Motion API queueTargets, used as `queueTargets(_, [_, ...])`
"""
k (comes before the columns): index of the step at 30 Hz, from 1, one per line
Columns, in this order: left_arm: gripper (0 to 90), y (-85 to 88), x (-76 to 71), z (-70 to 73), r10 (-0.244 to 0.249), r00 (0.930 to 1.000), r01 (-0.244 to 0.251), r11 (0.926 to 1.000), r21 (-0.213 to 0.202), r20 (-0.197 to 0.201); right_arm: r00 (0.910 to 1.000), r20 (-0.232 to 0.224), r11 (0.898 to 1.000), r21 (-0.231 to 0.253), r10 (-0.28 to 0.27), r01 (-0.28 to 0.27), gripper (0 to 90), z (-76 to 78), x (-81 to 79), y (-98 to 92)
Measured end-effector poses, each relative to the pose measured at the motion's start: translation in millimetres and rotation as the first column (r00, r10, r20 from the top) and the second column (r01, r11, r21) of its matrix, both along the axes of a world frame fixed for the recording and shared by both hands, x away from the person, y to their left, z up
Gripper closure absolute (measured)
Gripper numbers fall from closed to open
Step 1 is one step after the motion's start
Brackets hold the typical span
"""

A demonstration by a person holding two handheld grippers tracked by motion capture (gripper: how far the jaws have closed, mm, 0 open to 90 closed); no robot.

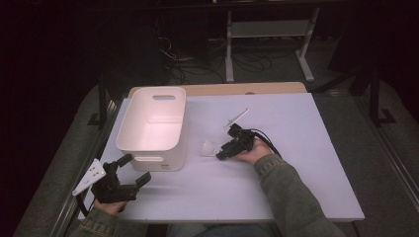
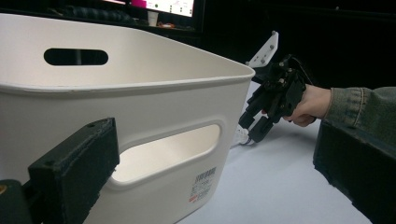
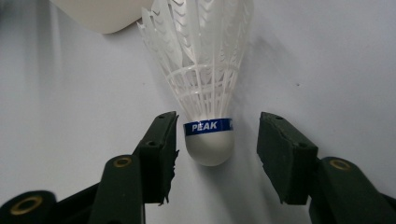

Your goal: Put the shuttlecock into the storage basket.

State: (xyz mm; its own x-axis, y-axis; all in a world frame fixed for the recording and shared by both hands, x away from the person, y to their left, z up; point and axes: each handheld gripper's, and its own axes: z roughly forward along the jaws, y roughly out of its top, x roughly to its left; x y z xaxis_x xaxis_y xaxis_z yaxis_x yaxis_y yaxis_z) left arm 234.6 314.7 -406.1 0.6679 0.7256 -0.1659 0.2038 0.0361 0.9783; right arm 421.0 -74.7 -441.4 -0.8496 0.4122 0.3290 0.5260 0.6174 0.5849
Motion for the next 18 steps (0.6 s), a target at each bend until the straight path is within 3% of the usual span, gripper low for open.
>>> queueTargets(9, [0.0,0.1,-0.2,0.1,0.0,1.0,0.0,1.0,-0.002,-0.001,0.9997,-0.015,1.0,0.02,0.017,-0.017,62.1,-2.8,-0.2,0.0])
queueTargets(14, [0.0,-0.1,-0.5,0.2,-0.002,1.0,0.002,1.0,-0.002,0.001,0.9997,-0.022,0.999,0.031,0.014,-0.013,63.4,-2.1,-1.9,0.9])
queueTargets(18, [0.0,0.3,-0.9,0.5,-0.001,1.0,0.001,1.0,0.005,0.005,0.9997,0.012,0.999,0.025,0.022,-0.022,63.5,1.1,-2.8,0.5])
